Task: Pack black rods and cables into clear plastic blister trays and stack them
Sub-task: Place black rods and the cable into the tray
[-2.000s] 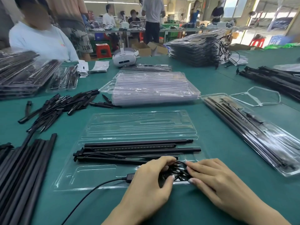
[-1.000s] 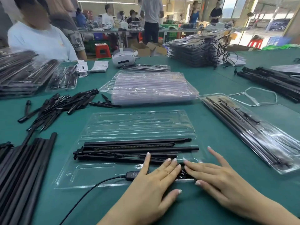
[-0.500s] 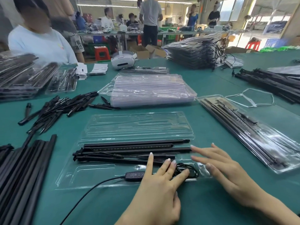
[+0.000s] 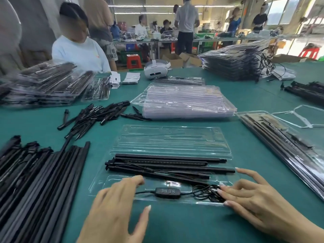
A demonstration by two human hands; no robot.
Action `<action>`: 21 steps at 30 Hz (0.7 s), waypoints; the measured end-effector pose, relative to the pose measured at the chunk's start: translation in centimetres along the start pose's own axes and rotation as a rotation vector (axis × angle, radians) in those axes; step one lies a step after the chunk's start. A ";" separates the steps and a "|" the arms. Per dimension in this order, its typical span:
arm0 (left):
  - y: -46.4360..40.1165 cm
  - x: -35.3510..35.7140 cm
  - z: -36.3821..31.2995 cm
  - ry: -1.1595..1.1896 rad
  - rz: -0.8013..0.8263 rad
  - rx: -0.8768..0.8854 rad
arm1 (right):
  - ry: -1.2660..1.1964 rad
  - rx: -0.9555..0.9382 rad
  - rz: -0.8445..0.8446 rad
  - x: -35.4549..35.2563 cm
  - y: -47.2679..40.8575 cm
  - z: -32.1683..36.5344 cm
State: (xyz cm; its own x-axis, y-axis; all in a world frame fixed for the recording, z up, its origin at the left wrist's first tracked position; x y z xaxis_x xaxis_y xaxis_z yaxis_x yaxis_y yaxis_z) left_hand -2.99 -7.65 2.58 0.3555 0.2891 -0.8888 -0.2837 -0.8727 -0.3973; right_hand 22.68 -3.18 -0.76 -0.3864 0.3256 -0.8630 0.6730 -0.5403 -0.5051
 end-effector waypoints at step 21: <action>4.1 -3.4 19.4 0.146 0.881 -0.370 | -0.111 0.106 -0.076 0.0 -0.1 -0.8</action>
State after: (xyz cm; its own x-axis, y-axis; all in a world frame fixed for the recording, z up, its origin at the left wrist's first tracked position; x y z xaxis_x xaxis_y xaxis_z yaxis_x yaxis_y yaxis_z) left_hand -22.66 -4.56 -0.42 0.2632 -0.5586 -0.7866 -0.2119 -0.8289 0.5178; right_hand 23.17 -2.49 -0.69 -0.5051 0.2841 -0.8150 0.5712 -0.5978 -0.5624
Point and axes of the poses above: each hand's wrist, its own y-axis away from the middle knuckle, its own x-axis out of the palm, z = x × y, the point moved 7 cm from there along -y, towards the middle knuckle, and after that the axes turned 2 degrees about -y, right-handed, at the moved point
